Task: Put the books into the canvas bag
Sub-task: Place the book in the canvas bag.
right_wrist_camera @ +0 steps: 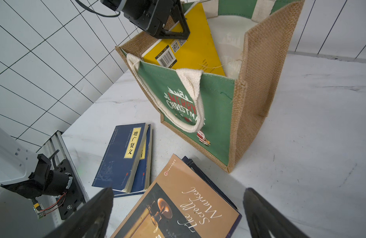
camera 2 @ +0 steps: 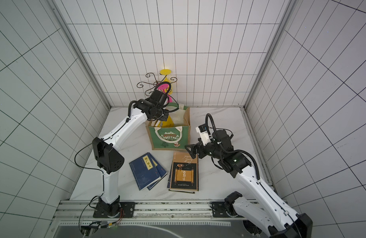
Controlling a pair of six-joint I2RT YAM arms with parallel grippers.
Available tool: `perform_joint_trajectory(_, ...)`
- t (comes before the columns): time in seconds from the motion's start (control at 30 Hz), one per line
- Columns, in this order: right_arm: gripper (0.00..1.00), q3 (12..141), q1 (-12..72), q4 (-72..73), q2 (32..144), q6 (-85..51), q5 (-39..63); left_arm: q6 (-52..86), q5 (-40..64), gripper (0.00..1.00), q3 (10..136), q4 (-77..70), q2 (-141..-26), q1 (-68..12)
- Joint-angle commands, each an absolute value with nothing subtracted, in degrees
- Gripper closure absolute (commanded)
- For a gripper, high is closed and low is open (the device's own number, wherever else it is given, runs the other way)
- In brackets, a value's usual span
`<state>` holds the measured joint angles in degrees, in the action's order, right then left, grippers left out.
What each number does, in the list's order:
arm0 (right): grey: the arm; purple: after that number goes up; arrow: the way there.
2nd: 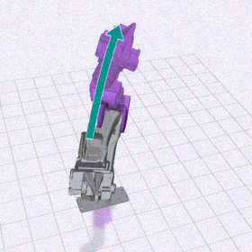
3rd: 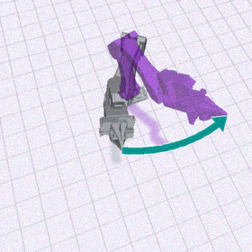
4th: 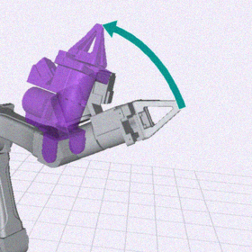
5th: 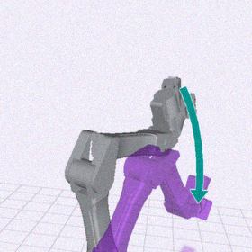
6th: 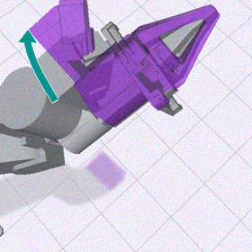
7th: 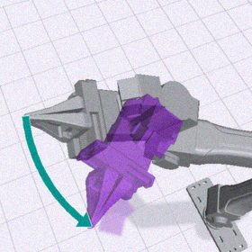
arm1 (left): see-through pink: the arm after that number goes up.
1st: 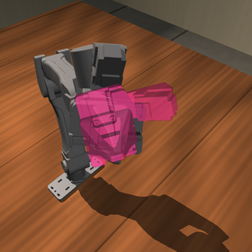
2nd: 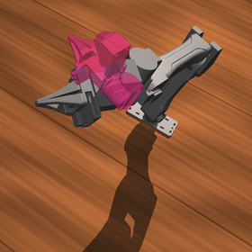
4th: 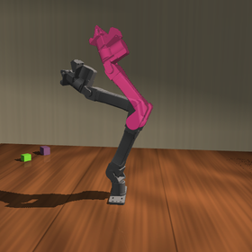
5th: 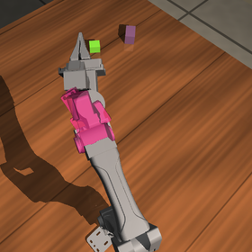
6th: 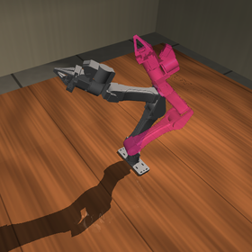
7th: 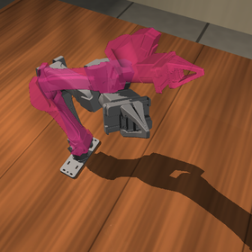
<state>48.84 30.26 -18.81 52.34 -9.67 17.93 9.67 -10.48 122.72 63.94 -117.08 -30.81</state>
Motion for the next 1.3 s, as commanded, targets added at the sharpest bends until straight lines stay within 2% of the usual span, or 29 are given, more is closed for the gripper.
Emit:
perform_joint_trajectory(0.0,0.01,46.3,29.8,-17.9,51.8,-9.5,19.2,9.7,-12.3,0.93,122.8,59.8,-117.9,-30.2)
perform_joint_trajectory(0.13,0.01,46.1,29.8,-17.9,51.8,-9.5,19.3,9.8,-12.2,0.87,122.8,59.8,-117.8,-30.2)
perform_joint_trajectory(0.23,0.01,46.0,29.7,-17.9,51.7,-9.6,19.3,9.8,-12.3,0.78,122.8,59.7,-117.3,-30.1)
perform_joint_trajectory(0.37,0.01,45.9,29.8,-17.9,51.5,-9.7,19.4,9.6,-12.3,0.72,123.0,59.5,-116.7,-29.8)
perform_joint_trajectory(0.63,0.01,44.6,29.7,-15.8,52.0,-10.4,19.6,8.5,-8.4,0.67,123.1,59.5,-113.5,-29.6)
perform_joint_trajectory(0.77,0.01,43.7,29.7,-15.1,51.9,-10.7,18.5,7.0,-3.3,0.55,121.5,58.7,-108.5,-29.7)
perform_joint_trajectory(0.93,0.01,42.3,29.7,-15.4,52.6,-11.7,16.2,7.3,1.8,0.44,114.4,55.2,-100.4,-30.0)
perform_joint_trajectory(1.27,0.01,38.3,29.9,-16.6,50.5,-17.0,8.1,7.3,9.0,0.15,90.6,43.4,-82.3,-34.2)
